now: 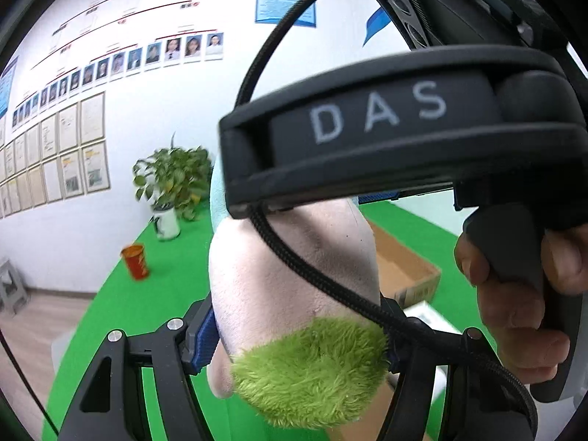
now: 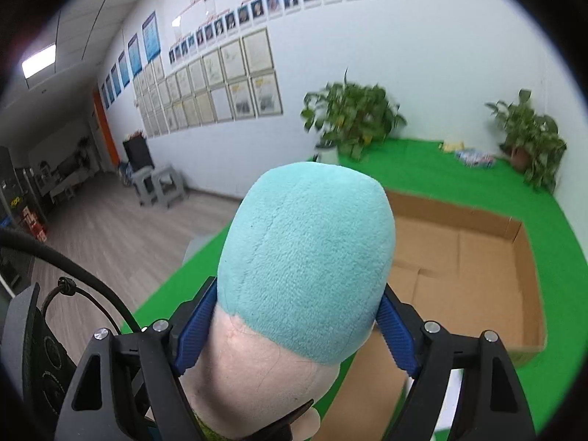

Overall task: Organize objects
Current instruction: 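Lift the plush toy with the left tool and carry it toward the open box, then lower the plush toy into the open box and open the left tool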

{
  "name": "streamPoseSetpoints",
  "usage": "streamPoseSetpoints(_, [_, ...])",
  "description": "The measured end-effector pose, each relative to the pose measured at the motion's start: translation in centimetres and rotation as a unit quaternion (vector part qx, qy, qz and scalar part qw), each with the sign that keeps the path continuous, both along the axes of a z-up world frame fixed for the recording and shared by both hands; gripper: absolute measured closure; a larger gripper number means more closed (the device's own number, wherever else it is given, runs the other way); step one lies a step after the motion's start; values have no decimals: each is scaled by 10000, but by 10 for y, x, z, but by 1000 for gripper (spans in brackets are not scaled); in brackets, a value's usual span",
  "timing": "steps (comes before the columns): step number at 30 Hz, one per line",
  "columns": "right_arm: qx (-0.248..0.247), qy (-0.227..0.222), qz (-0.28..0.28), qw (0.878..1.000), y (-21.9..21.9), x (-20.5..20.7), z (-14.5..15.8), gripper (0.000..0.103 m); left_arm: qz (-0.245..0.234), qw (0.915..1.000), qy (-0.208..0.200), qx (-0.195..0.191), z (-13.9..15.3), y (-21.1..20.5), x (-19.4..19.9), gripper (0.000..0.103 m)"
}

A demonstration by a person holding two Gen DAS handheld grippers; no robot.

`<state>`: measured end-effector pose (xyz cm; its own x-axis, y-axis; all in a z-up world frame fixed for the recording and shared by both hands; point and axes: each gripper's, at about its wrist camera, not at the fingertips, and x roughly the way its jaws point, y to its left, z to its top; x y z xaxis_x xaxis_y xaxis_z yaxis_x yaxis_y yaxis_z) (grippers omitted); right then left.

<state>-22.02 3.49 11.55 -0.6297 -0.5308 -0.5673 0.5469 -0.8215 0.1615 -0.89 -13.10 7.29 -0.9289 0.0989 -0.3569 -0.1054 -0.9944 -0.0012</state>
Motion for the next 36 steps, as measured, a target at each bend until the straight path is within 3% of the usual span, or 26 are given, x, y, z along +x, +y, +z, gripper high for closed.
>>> streamPoseSetpoints(4, [-42, -19, -30, 10000, 2, -41, 13, 22, -17, 9999, -133, 69, 24, -3, -50, 38])
streamPoseSetpoints(8, [-52, -142, 17, 9999, 0, -73, 9, 23, 25, 9995, -302, 49, 37, -11, -99, 38])
streamPoseSetpoints(10, [-89, -311, 18, 9995, 1, -90, 5, 23, 12, 9988, -470, 99, 44, 3, -131, 38])
streamPoseSetpoints(16, [-84, -746, 43, 9972, -8, -139, -15, 23, 89, 9943, -1021, 308, 35, -5, -194, 38])
streamPoseSetpoints(22, [-21, -1305, 141, 9913, -12, -181, -60, 23, 181, 9855, -1637, 406, -9, -7, -231, 38])
streamPoseSetpoints(27, [-226, -1999, 318, 9790, -11, -212, -118, 23, 293, 9728, -2250, 472, -57, -17, -260, 38])
streamPoseSetpoints(28, [-271, -2109, 326, 9766, -11, -216, -128, 23, 359, 9705, -2330, 496, -78, -14, -237, 38])
streamPoseSetpoints(34, [-304, -2629, 463, 9632, -15, -237, -180, 23, 556, 9539, -2901, 526, -132, -23, -252, 35])
streamPoseSetpoints(36, [-301, -2813, 551, 9575, -18, -239, -192, 23, 595, 9536, -2920, 430, -156, -34, -252, 33])
